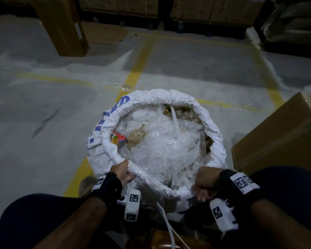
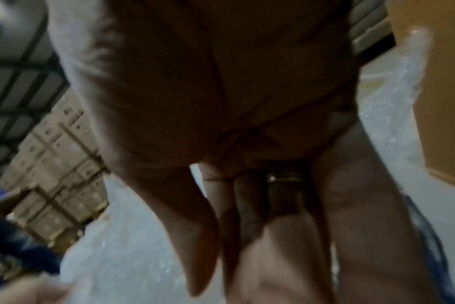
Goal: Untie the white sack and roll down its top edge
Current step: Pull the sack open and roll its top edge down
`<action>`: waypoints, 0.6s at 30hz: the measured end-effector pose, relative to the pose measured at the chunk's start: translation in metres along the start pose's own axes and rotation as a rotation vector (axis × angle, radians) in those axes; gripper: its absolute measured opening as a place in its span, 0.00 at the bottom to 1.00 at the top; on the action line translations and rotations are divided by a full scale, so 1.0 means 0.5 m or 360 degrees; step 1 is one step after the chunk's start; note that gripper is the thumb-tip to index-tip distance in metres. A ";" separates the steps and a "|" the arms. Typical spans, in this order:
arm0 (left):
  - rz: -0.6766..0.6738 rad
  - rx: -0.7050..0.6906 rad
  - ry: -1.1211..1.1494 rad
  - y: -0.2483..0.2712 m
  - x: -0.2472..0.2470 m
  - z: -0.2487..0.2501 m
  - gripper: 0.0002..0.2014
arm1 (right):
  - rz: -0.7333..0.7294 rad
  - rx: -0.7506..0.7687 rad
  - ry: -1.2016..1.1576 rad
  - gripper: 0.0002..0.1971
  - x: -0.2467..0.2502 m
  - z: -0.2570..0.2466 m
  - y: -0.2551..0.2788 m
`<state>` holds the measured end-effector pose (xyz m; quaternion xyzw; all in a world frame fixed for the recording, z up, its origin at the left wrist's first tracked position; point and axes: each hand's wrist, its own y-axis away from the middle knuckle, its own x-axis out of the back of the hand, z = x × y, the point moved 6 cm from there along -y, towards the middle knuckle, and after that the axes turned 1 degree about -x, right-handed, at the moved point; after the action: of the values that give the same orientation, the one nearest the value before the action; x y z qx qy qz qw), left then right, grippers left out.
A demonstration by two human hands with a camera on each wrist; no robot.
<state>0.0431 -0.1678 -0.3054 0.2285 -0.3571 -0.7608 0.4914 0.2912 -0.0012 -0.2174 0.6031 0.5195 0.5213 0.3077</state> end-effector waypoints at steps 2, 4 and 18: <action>-0.0012 -0.0017 0.0025 -0.004 -0.009 0.003 0.10 | 0.0192 -0.0098 0.0261 0.11 0.003 0.018 -0.017; -0.0019 -0.0026 0.0000 -0.004 -0.016 0.007 0.08 | 0.0314 -0.0144 0.0238 0.13 0.002 0.024 -0.024; -0.0229 -0.0009 0.0195 0.012 -0.079 -0.024 0.20 | 0.0823 -0.0209 -0.0953 0.19 -0.015 0.085 -0.152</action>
<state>0.0712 -0.1369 -0.3085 0.2983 -0.3067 -0.7798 0.4570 0.3092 0.0195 -0.3003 0.8183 0.2034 0.4147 0.3421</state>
